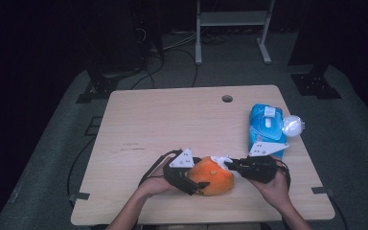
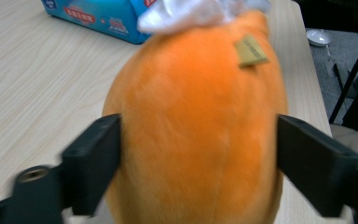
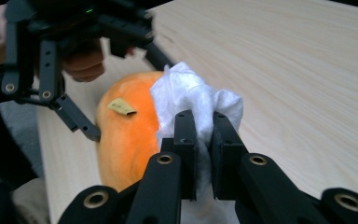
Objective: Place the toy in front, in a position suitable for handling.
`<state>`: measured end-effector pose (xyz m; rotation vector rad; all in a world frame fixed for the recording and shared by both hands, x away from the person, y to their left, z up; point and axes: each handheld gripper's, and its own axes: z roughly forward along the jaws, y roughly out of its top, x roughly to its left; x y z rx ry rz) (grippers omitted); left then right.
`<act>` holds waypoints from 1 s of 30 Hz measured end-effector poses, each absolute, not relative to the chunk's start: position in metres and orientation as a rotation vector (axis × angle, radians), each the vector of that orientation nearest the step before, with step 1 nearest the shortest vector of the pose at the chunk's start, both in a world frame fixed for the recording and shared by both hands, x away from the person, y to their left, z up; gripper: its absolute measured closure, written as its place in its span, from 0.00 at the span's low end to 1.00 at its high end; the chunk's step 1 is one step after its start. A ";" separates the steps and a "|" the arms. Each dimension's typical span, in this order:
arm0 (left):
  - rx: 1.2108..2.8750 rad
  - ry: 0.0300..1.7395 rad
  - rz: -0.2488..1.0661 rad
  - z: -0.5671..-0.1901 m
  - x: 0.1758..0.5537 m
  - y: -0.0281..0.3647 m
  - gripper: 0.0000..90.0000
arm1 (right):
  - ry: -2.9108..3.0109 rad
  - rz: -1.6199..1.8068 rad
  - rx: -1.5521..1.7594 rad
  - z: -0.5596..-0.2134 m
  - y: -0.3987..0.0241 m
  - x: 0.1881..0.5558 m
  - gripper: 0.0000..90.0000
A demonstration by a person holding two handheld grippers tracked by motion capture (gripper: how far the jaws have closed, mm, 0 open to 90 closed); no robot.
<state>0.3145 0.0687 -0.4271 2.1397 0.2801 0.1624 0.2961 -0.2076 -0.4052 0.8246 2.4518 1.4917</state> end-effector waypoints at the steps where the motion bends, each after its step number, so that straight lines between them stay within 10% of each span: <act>1: 2.140 0.282 0.165 -0.428 0.315 0.067 0.08 | 2.466 1.506 0.815 -0.405 -0.207 0.296 0.91; 8: 2.114 0.174 0.343 -0.421 0.309 0.060 0.35 | 2.433 1.497 0.803 -0.395 -0.208 0.295 0.91; 13: 2.064 0.138 0.520 -0.422 0.308 0.054 0.36 | 2.372 1.524 0.781 -0.387 -0.208 0.294 0.91; 20: 2.042 0.289 0.287 -0.429 0.320 0.064 0.11 | 2.464 1.480 0.814 -0.405 -0.209 0.306 0.91; 30: 2.064 0.361 0.225 -0.436 0.322 0.069 0.27 | 2.475 1.521 0.757 -0.403 -0.200 0.298 0.91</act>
